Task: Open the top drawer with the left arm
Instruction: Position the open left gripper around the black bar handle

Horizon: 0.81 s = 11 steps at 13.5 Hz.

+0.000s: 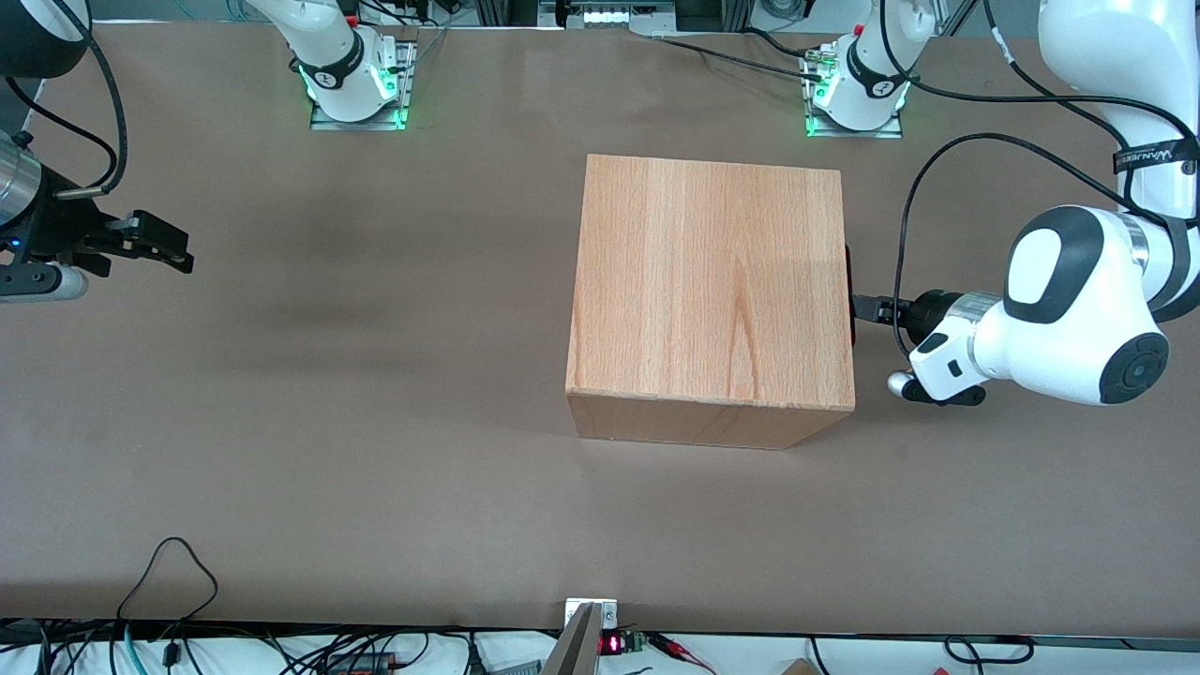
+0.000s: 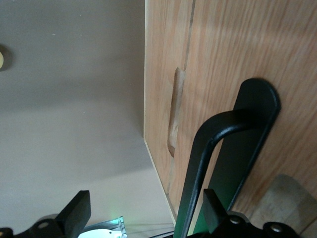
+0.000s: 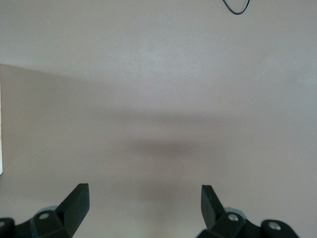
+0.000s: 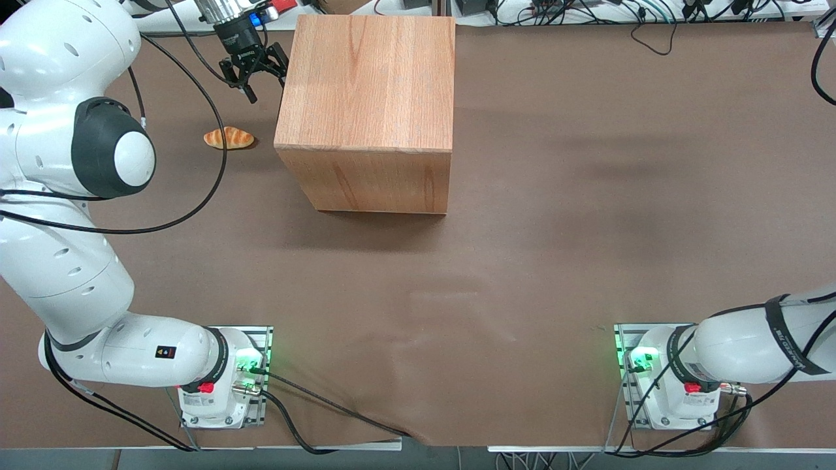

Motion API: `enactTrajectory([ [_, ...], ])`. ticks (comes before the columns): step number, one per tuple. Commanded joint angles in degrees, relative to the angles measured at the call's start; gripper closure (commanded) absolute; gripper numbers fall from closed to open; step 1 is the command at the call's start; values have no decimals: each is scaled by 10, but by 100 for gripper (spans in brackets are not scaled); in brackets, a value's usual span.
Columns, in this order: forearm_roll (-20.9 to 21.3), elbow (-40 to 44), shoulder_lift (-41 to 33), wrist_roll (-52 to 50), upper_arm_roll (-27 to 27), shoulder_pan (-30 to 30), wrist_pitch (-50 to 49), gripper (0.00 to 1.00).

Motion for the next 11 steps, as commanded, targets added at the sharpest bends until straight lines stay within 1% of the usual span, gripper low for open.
enactTrajectory([
  [1,-14,5,5,9,0,1,2,0],
  [11,0,7,17,36,2,2,28,0],
])
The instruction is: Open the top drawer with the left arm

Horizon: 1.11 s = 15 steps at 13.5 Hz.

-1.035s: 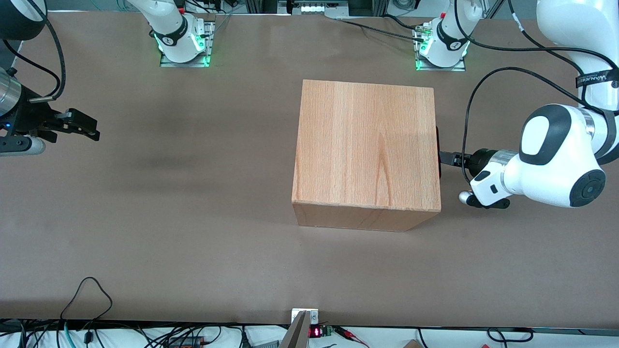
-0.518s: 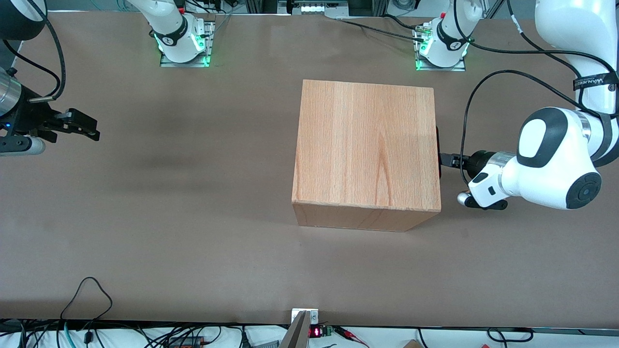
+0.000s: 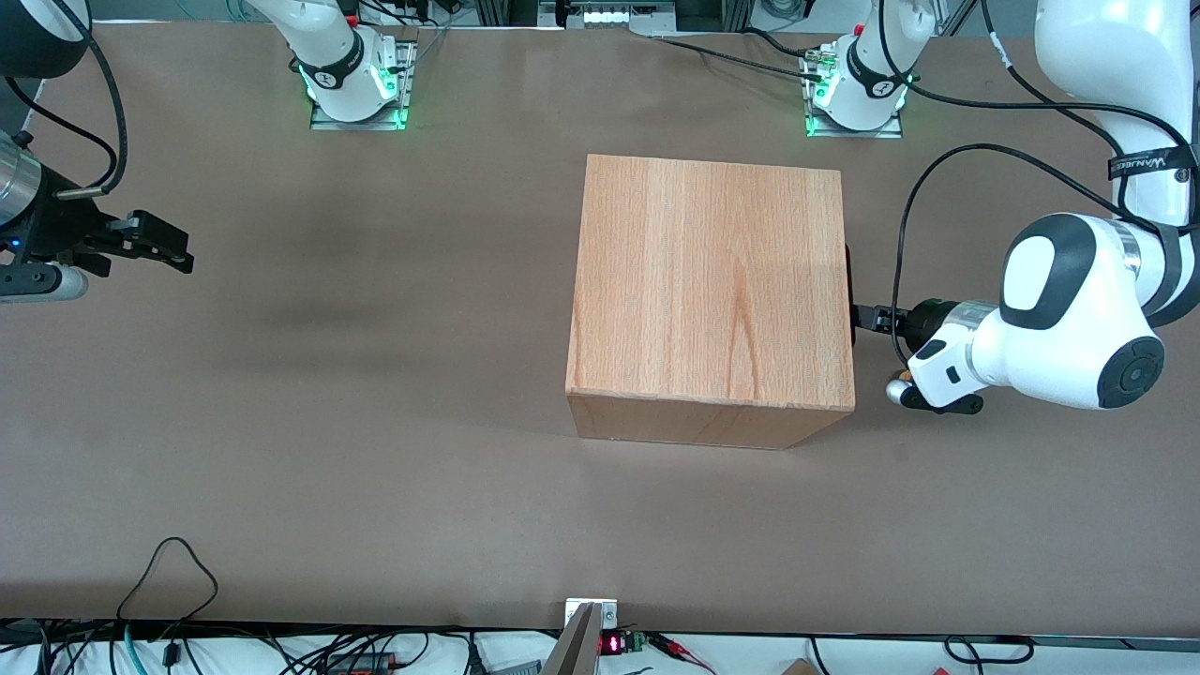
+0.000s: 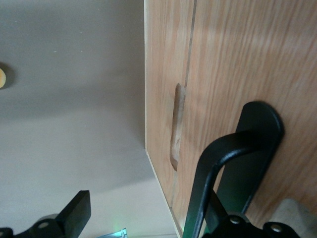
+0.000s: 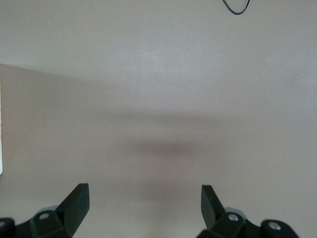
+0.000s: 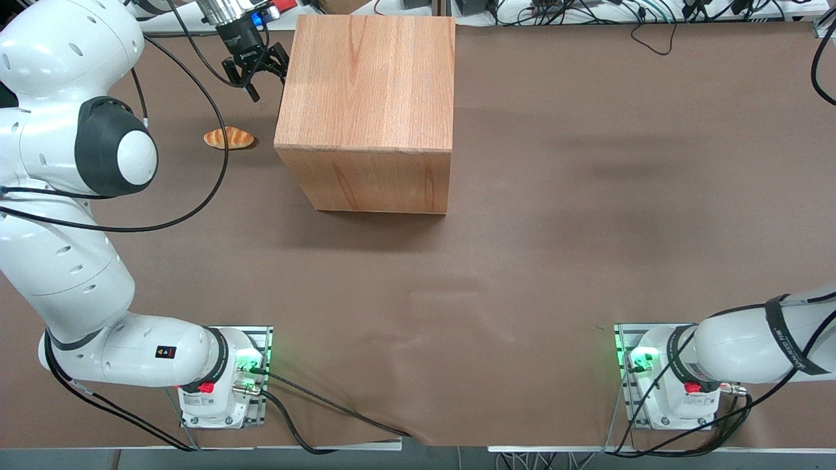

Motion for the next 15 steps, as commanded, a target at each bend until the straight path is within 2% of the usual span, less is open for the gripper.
enactTrajectory([
  [1,1,7,7,16,2,1,1,0],
  [15,28,9,26,20,7,22,19,0],
])
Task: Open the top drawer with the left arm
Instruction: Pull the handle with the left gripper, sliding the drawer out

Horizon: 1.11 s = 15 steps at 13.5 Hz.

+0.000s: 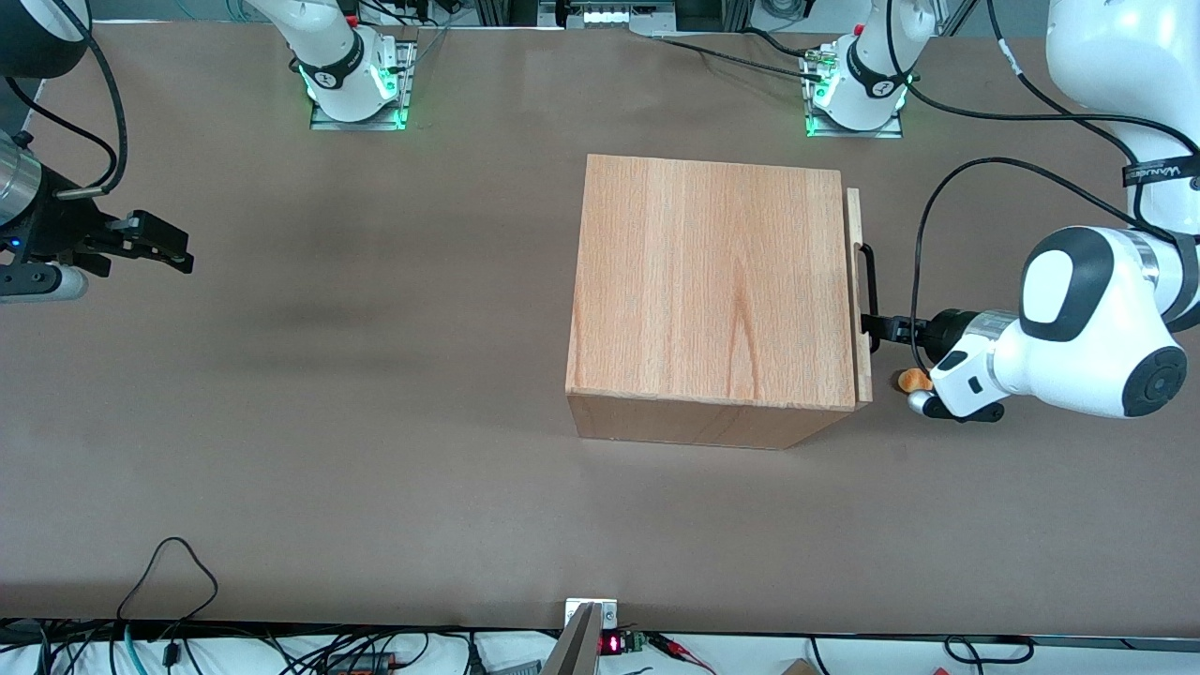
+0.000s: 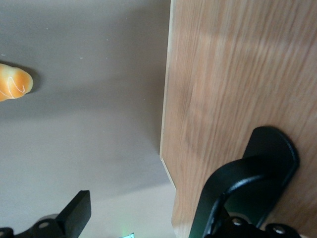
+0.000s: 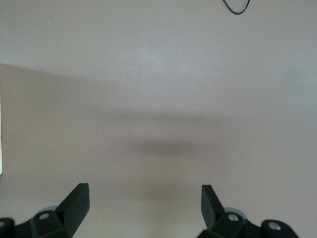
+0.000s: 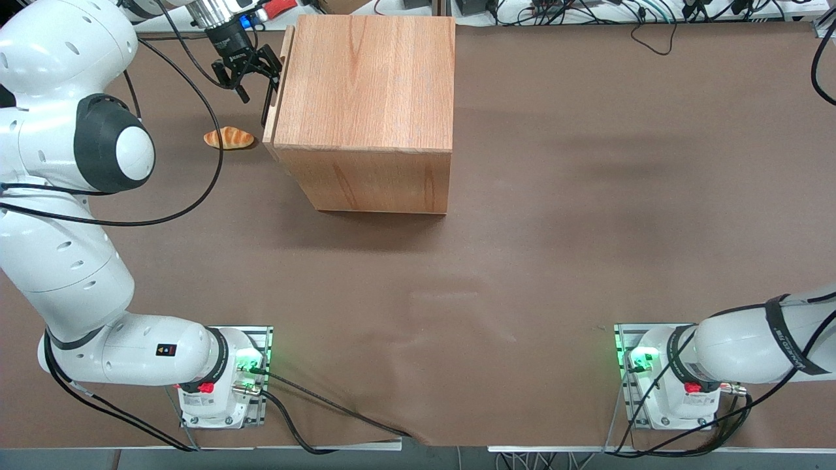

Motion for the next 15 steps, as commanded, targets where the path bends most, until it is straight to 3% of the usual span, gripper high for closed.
enactTrajectory([
  [1,27,10,16,9,1,4,8,0],
  [15,52,20,21,9,6,83,26,0],
])
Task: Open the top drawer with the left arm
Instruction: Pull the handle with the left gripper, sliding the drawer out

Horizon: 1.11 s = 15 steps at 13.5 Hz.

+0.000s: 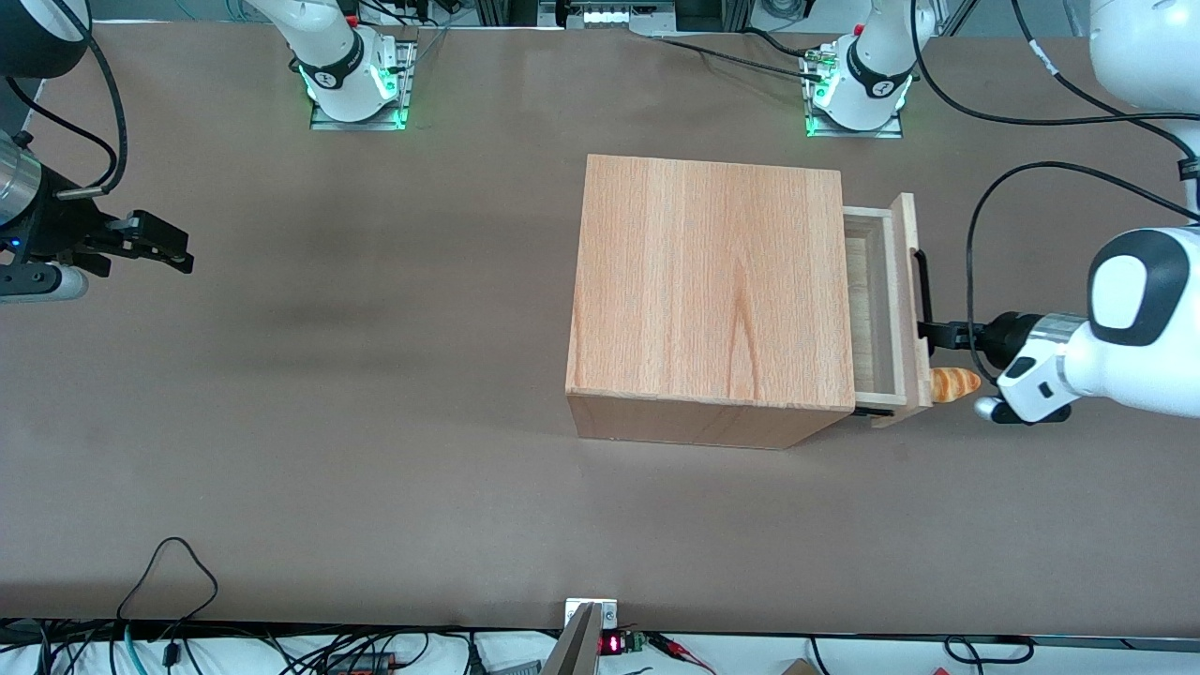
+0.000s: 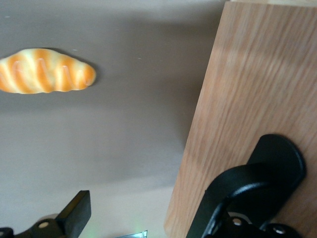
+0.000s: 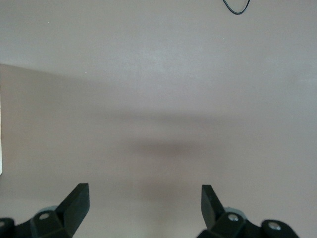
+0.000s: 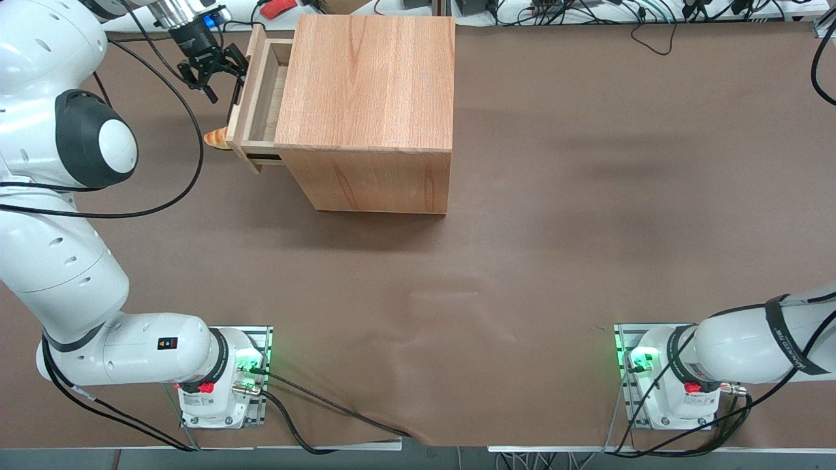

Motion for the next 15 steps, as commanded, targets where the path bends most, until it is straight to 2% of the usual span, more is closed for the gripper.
enactTrajectory([
  [1,24,17,21,3,3,23,43,0],
  [4,63,18,20,18,2,30,55,0],
  [12,68,31,25,47,3,57,65,0],
  [15,95,33,24,57,3,58,65,0],
])
